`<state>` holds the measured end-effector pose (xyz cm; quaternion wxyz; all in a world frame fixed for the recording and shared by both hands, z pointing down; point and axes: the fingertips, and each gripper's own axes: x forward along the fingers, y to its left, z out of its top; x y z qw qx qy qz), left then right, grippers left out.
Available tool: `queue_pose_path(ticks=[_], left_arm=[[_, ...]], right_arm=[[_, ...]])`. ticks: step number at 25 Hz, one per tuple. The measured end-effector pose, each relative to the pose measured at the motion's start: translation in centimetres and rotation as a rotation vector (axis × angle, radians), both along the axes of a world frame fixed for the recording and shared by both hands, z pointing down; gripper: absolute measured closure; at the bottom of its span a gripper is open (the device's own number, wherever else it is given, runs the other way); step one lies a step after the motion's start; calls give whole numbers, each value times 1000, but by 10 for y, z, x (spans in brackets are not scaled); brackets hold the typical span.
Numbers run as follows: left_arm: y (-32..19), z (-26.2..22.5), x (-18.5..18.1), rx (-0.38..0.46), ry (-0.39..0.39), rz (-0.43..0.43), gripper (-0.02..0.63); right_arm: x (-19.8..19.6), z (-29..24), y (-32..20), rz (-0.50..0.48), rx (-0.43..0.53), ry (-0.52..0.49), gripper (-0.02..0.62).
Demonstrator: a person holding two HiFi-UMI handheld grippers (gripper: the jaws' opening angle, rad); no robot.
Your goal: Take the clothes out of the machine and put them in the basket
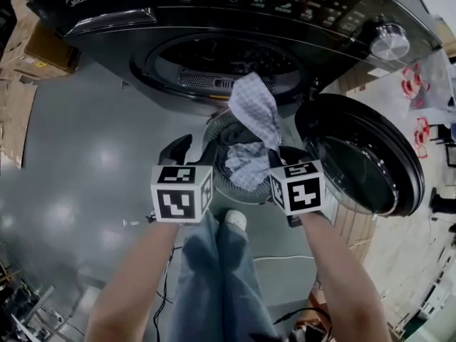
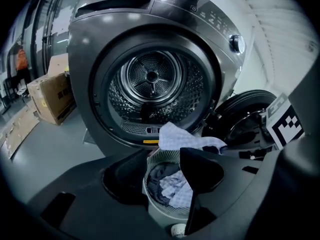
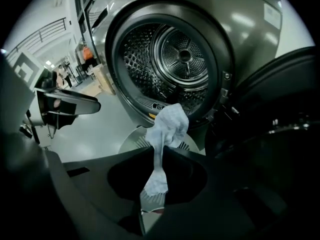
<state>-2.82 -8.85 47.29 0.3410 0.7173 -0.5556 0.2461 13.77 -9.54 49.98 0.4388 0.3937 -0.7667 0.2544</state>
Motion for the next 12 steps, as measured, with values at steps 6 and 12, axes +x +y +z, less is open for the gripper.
queue_pose_path(ticks=[6,12], left_arm=[[18,-10,-1,-6,26,-68,403],[34,-1,-3,-22,47,-101,405]], right_arm=[[3,-15,25,-2,-45,-28,545],[2,-13,39,-16,-14,-26,543]])
